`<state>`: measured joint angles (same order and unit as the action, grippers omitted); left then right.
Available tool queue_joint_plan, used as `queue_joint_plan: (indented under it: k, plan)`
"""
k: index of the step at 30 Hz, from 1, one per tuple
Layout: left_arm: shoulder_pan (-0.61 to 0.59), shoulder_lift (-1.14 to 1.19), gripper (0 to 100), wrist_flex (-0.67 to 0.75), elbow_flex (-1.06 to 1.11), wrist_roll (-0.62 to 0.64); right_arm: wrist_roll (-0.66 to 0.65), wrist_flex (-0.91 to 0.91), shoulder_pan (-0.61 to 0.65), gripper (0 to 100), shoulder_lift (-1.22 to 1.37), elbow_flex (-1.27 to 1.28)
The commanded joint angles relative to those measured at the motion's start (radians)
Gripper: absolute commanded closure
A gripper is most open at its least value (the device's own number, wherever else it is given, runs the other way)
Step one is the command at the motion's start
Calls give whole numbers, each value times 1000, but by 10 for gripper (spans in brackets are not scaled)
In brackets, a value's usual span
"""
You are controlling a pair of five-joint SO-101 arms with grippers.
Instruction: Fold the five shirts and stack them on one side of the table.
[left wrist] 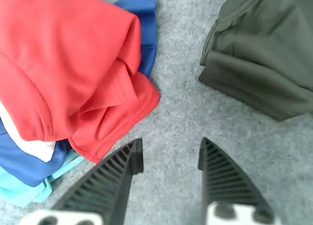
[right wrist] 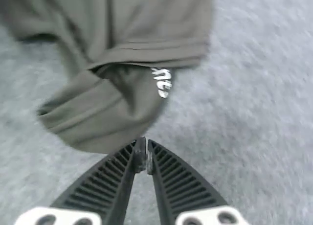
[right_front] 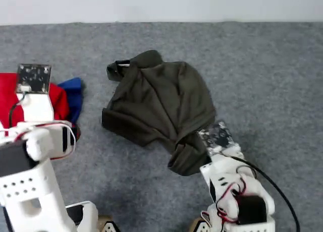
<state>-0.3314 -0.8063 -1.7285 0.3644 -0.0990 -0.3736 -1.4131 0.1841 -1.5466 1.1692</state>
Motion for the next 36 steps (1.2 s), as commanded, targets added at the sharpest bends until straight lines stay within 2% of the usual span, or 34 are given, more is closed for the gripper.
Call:
queue_joint_plan:
  k: [1, 8, 16, 22, 24, 27, 32, 36]
  plan:
    - [-8, -71, 816, -21, 10, -8, -18, -22, 71, 991, 257, -163]
    - [-8, -95, 842, 3, 70, -3, -23, -162, 214, 990, 766, -499]
    - [-8, -95, 890, 8, 101, -8, -120, -206, 381, 980, 1090, -738]
    - [-9, -95, 890, 6, 96, -9, -127, -208, 443, 812, 1259, -775]
    - [-9, -95, 890, 6, 97, -9, -166, -206, 461, 763, 1296, -775]
    - [-32, -95, 890, 8, 97, -9, -227, -200, 503, 753, 1339, -776]
    - [-141, -95, 888, 12, 102, -9, -284, -179, 547, 753, 1400, -776]
    - [-160, -95, 888, 12, 104, -9, -293, -116, 562, 753, 1466, -776]
